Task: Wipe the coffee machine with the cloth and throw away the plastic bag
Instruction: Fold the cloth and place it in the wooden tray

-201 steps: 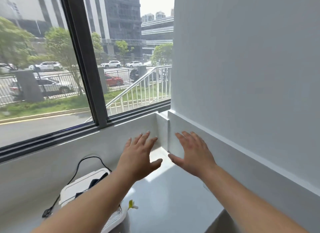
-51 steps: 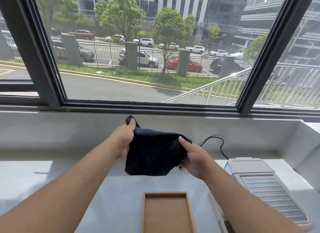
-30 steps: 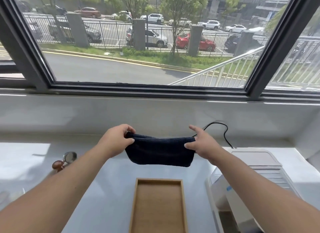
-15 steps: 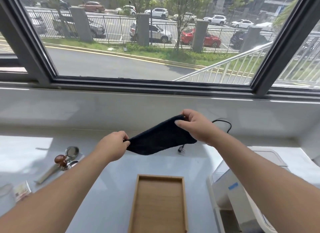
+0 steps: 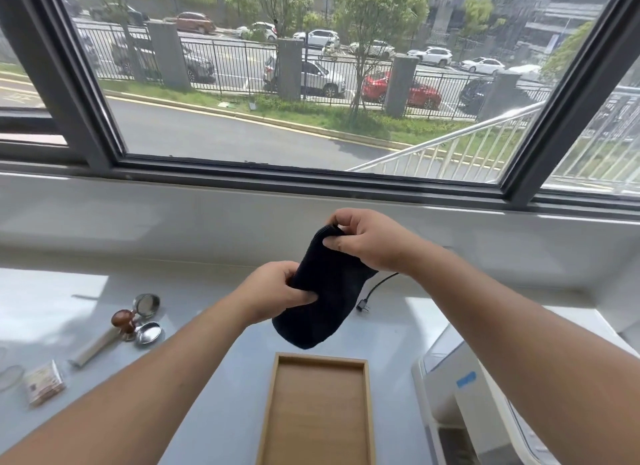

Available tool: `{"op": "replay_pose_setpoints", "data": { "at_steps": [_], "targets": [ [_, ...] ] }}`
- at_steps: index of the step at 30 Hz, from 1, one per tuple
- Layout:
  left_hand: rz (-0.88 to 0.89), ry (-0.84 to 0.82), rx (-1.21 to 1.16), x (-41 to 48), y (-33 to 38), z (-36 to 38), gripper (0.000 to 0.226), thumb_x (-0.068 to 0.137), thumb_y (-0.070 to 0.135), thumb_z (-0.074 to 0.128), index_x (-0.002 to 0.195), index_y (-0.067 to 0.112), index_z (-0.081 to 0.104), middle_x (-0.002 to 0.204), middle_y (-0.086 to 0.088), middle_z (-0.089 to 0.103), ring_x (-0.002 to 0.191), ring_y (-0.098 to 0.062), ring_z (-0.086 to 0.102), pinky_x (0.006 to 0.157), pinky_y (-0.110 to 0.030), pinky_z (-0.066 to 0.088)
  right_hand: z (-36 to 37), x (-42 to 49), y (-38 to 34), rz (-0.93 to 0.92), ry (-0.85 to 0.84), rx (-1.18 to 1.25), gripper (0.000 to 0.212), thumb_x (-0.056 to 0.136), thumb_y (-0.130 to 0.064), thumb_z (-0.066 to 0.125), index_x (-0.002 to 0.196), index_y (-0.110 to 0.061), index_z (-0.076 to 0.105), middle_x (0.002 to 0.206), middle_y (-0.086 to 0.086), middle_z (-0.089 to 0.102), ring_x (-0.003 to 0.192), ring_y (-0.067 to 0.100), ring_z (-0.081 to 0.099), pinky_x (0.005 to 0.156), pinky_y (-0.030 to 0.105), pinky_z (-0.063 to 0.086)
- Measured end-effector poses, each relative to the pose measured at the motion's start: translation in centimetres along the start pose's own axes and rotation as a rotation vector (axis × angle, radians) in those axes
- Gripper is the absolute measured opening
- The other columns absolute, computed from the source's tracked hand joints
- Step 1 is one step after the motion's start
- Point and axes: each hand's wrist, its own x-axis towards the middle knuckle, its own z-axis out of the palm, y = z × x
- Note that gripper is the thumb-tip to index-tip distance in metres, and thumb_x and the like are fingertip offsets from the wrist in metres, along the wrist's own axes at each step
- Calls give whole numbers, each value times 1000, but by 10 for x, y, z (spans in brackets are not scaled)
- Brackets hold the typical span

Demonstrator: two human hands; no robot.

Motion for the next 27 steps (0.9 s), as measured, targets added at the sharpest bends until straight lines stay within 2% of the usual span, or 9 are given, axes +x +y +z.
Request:
{"op": "replay_pose_setpoints", "data": {
  "at_steps": [7, 10, 13, 16, 18, 22, 24, 26, 27],
  "targets": [
    [-28, 61, 102, 4, -1, -11, 12, 86, 46, 68, 89, 35, 73, 83, 13, 77, 80, -14, 74, 79, -41, 61, -9, -20, 14, 54, 138, -23, 7, 95, -32, 71, 91, -27, 69, 77, -2, 72, 61, 14, 61, 61, 34, 53],
    [-30, 156, 50, 9, 5, -8, 14, 94, 29, 65, 83, 35, 71, 74, 13, 75, 67, -8, 69, 60, -28, 53, 1, -31, 16, 69, -105, 94, 10, 86, -35, 80, 91, -29, 73, 71, -11, 68, 61, 6, 59, 60, 25, 48],
    [-55, 131, -172, 10, 12, -4, 30, 95, 3, 55, 88, 24, 74, 79, -2, 78, 68, -18, 68, 64, -29, 53, 18, -40, 21, 122, -383, 97, 30, 77, -55, 83, 99, -35, 78, 84, -12, 76, 72, 3, 65, 69, 25, 52],
    [-56, 42, -322, 8, 18, -3, 25, 97, 2, 55, 97, 18, 75, 88, -17, 76, 76, -24, 68, 69, -35, 55, 26, -37, 38, 175, -97, 93, 33, 75, -63, 80, 95, -37, 76, 90, -11, 77, 82, 12, 71, 79, 38, 61],
    [-56, -7, -426, 6, 20, -4, 20, 100, 3, 55, 106, 11, 72, 94, -20, 72, 80, -26, 64, 69, -34, 53, 29, -36, 52, 225, 128, 125, 45, 69, -67, 79, 103, -40, 68, 100, -10, 73, 90, 9, 70, 81, 37, 60],
    [-38, -68, -600, 3, 24, -5, 24, 103, 1, 49, 115, 5, 69, 102, -20, 69, 89, -31, 60, 71, -38, 51, 41, -40, 71, 317, 135, 408, 91, 63, -70, 81, 140, -36, 47, 133, -9, 59, 116, 1, 59, 86, 24, 49],
    [-21, -117, -679, 0, 29, -4, 21, 102, 5, 53, 116, 6, 69, 103, -19, 70, 89, -32, 62, 68, -37, 55, 48, -40, 79, 322, 20, 581, 79, 76, -59, 80, 144, -32, 50, 133, -11, 65, 120, 5, 61, 93, 28, 45],
    [-17, -157, -756, -3, 35, -3, 24, 93, 12, 62, 114, 10, 71, 101, -16, 70, 82, -29, 65, 61, -36, 57, 56, -42, 83, 328, -86, 722, 57, 83, -57, 74, 134, -35, 61, 123, -11, 70, 119, 13, 62, 102, 37, 44],
    [-15, -173, -784, -4, 38, -2, 26, 88, 15, 63, 112, 13, 73, 99, -14, 70, 80, -27, 66, 60, -36, 57, 61, -44, 83, 354, -107, 807, 58, 83, -59, 73, 133, -32, 63, 120, -8, 70, 118, 18, 63, 106, 43, 45]
  ]
}}
